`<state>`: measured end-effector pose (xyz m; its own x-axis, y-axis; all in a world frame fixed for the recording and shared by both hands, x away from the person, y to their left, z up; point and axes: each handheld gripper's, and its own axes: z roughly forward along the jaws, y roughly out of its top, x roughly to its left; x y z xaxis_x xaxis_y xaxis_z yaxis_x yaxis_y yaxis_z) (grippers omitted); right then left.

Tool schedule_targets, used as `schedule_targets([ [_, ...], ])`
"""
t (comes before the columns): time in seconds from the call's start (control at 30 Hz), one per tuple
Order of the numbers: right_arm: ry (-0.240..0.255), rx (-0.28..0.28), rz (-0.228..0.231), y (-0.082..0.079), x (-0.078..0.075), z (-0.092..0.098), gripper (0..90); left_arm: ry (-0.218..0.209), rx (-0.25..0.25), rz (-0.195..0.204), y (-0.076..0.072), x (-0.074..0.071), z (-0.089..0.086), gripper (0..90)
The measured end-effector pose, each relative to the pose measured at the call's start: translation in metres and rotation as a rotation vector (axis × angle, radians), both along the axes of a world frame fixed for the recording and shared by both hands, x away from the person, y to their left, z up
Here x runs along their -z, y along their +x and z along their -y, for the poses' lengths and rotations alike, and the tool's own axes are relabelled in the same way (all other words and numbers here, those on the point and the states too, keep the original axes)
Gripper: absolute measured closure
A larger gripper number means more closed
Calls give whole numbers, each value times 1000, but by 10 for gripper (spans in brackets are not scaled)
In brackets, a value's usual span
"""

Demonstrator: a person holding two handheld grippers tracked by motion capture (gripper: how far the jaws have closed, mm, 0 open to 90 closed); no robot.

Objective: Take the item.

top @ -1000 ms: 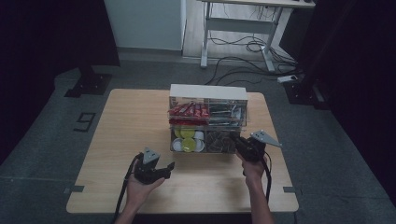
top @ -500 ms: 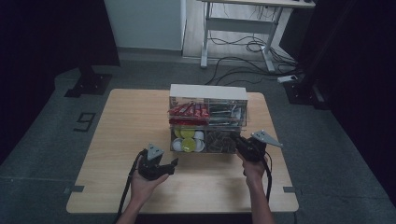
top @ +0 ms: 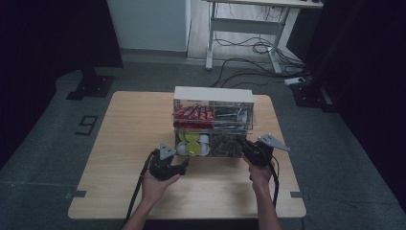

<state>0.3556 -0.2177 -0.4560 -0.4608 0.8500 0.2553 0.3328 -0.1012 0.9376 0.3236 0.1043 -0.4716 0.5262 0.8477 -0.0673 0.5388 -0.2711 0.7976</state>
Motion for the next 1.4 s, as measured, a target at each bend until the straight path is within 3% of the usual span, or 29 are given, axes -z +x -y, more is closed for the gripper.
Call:
schedule_targets([
  [0.43, 5, 10, 2, -1, 0, 1, 886, 8, -3, -3, 12, 10, 14, 310],
  [1.17, 9, 9, 1, -1, 0, 2, 885, 21, -8, 2, 29, 10, 32, 284],
  [1.4, 12, 8, 0, -1, 0, 3, 886, 31, -25, 21, 36, 9, 39, 280],
])
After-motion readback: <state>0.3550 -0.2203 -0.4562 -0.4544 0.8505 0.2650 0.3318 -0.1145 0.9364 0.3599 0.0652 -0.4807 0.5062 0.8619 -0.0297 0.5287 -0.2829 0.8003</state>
